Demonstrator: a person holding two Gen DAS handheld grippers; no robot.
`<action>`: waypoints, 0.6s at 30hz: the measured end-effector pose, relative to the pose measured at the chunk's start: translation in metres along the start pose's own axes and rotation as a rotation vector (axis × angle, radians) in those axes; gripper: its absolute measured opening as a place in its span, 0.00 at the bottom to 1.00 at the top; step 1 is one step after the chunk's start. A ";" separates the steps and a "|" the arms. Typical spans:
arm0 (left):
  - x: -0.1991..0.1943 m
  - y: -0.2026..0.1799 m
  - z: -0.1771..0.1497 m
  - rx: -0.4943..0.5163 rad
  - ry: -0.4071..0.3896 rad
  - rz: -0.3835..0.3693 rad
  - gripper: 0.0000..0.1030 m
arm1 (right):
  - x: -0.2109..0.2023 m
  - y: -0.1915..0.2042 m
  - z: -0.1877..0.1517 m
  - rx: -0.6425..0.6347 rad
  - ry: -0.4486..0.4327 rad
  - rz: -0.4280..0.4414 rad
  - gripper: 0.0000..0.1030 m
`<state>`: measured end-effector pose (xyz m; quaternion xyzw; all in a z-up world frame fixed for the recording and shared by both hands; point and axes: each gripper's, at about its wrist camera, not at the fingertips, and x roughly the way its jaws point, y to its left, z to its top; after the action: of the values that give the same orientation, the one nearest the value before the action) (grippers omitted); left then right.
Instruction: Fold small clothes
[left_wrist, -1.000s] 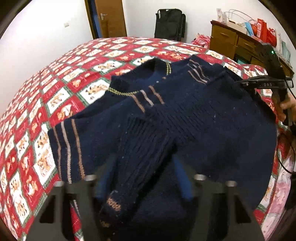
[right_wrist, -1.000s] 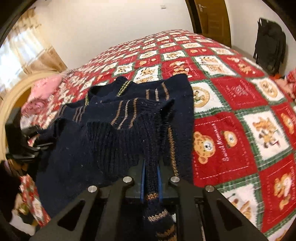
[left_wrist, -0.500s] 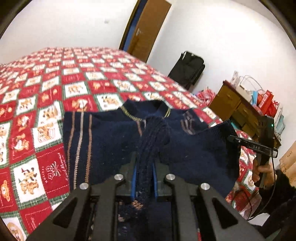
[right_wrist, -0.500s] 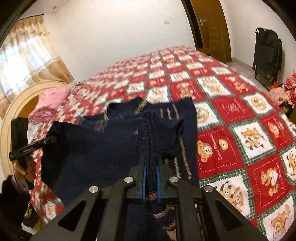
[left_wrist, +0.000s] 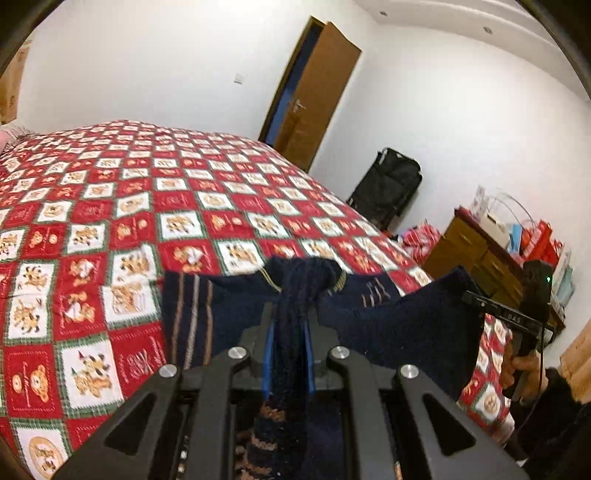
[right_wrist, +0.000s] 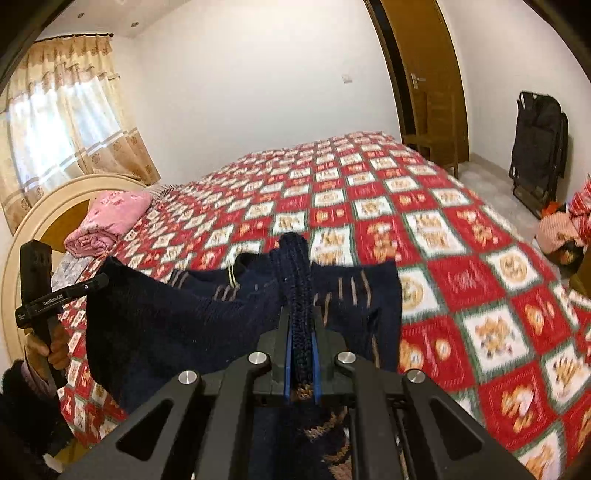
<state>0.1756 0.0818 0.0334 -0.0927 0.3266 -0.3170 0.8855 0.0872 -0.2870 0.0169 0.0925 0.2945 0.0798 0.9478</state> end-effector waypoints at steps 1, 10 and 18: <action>0.000 0.002 0.002 -0.006 -0.010 0.003 0.13 | 0.001 0.000 0.005 -0.008 -0.008 -0.004 0.08; 0.037 0.027 0.013 -0.046 0.021 0.055 0.13 | 0.036 -0.011 0.021 -0.018 0.019 -0.051 0.07; 0.043 0.031 0.042 -0.065 -0.036 0.096 0.13 | 0.053 -0.012 0.059 -0.068 -0.042 -0.093 0.07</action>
<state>0.2429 0.0781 0.0317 -0.1114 0.3248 -0.2615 0.9020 0.1647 -0.2950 0.0330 0.0482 0.2756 0.0439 0.9591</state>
